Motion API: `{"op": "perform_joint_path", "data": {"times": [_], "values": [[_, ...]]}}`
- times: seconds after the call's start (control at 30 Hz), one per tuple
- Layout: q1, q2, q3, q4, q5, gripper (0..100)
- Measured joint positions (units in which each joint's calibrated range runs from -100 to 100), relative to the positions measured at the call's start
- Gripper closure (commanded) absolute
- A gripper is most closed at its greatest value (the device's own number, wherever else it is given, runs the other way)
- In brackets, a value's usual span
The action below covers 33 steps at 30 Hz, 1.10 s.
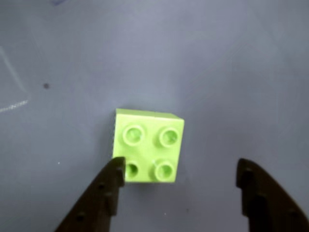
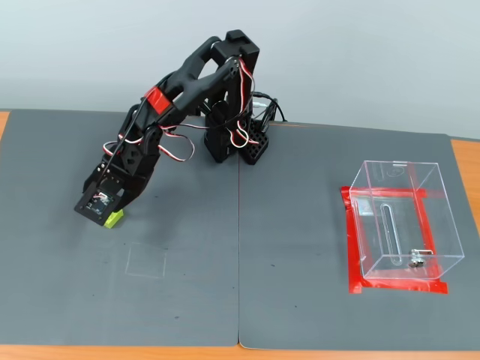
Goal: Pick the green lego block and place it into the transparent box
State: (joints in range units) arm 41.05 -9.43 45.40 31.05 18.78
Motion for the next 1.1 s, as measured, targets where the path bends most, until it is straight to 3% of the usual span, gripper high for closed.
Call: {"op": "perform_joint_path", "data": {"times": [1.1], "values": [[-1.4, 8.8, -2.5, -2.1, 0.2, 74]]}}
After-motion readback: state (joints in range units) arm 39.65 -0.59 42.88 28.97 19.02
